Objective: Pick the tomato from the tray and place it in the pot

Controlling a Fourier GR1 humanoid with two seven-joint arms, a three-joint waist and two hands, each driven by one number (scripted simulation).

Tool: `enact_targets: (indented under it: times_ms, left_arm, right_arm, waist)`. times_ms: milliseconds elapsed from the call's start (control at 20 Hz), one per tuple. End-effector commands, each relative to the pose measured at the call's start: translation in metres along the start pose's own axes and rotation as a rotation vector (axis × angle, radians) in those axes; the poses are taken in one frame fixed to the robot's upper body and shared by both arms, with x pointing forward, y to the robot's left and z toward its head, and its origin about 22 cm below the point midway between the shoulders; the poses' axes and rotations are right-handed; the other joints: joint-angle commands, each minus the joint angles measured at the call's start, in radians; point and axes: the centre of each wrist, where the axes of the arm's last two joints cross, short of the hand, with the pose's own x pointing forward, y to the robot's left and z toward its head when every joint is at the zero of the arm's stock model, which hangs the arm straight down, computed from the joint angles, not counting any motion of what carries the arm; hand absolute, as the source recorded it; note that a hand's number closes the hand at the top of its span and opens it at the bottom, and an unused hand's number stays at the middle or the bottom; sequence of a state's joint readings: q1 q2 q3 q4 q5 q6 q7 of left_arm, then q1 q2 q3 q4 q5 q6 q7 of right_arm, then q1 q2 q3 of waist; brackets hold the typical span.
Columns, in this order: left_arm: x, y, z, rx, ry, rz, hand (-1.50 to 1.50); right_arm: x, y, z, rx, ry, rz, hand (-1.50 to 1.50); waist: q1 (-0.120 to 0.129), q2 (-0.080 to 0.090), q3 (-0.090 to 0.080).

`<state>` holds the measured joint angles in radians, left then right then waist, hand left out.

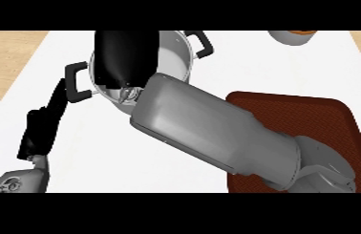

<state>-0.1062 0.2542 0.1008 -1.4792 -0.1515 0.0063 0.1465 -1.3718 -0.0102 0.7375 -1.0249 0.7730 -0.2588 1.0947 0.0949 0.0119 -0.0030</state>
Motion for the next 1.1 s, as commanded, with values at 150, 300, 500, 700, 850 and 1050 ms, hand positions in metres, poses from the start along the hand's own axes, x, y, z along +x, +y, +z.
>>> enact_targets:
  times_ms: [150, 300, 500, 700, 850, 1050]
  left_arm:
    - [-0.006, -0.004, 0.006, -0.009, -0.007, 0.007, 0.0]
    - [0.004, -0.002, 0.007, 0.001, 0.01, 0.009, 0.0]
    - [-0.013, 0.018, 0.01, -0.011, -0.015, -0.004, 0.0]
    - [-0.003, -0.004, 0.004, -0.024, -0.029, 0.001, 0.0]
    - [0.006, -0.006, -0.001, -0.021, -0.037, 0.009, 0.0]
    - [0.011, -0.011, -0.001, -0.033, -0.046, 0.001, 0.0]
  right_arm:
    - [-0.018, 0.013, -0.045, -0.029, 0.137, -0.059, 1.5]
    - [-0.047, 0.039, -0.049, -0.002, 0.133, -0.071, 1.5]
    - [-0.061, 0.044, -0.067, 0.003, 0.16, 0.004, 1.5]
    - [-0.077, 0.057, -0.07, 0.051, 0.136, 0.095, 1.5]
    - [-0.094, 0.063, -0.072, 0.065, 0.21, -0.059, 1.5]
    - [-0.107, 0.067, -0.076, 0.099, 0.267, -0.154, -1.5]
  waist:
    - [-0.006, 0.01, 0.0]
    - [-0.011, 0.009, 0.002]
    - [0.004, 0.017, 0.0]
    - [0.013, 0.021, 0.0]
    - [0.024, 0.032, 0.001]
    - [0.042, 0.04, 0.002]
